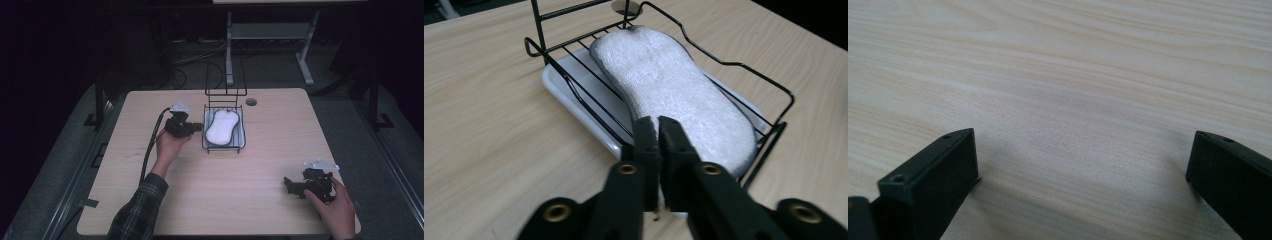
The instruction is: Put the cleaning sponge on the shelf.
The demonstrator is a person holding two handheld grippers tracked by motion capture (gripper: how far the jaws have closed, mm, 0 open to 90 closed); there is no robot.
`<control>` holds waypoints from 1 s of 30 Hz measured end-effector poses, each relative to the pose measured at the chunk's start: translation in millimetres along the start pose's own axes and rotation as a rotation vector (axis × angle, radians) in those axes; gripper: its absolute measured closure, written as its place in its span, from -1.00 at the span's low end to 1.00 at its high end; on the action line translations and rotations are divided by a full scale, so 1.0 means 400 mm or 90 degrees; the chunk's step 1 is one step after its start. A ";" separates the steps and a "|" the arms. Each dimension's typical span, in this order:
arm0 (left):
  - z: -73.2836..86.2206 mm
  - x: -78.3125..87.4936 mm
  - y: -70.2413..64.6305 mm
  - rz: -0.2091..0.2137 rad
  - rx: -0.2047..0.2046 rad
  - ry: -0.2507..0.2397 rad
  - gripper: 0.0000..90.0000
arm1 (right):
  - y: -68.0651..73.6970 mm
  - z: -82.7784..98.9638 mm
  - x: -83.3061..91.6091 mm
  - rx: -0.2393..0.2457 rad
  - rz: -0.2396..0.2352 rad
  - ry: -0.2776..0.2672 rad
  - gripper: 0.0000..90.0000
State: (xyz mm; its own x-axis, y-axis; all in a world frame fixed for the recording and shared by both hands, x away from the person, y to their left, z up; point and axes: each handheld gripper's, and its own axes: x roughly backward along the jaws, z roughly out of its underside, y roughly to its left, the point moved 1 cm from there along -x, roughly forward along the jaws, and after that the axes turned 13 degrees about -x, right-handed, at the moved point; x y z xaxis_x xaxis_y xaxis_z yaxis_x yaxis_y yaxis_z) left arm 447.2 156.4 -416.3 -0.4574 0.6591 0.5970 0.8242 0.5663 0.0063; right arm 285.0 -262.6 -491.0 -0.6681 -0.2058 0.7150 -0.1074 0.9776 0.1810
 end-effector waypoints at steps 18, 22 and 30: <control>0.103 0.119 -0.053 -0.014 -0.027 0.070 -0.39 | 0.000 0.000 0.000 0.000 0.000 0.000 -1.00; 0.137 0.147 -0.077 -0.027 -0.035 0.068 -0.48 | 0.000 0.000 0.000 0.000 0.000 0.000 -1.00; 0.197 0.194 -0.122 -0.051 -0.047 0.090 -0.57 | 0.000 0.000 0.000 0.000 0.000 0.000 -1.00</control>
State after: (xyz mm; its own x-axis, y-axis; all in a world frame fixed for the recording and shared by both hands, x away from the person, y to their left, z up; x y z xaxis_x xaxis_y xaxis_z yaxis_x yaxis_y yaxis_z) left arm 345.1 218.8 -433.4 -0.4756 0.5337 0.6993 0.8116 0.5728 0.1147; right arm 285.0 -262.5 -491.0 -0.6678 -0.2060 0.7152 -0.1076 0.9776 0.1811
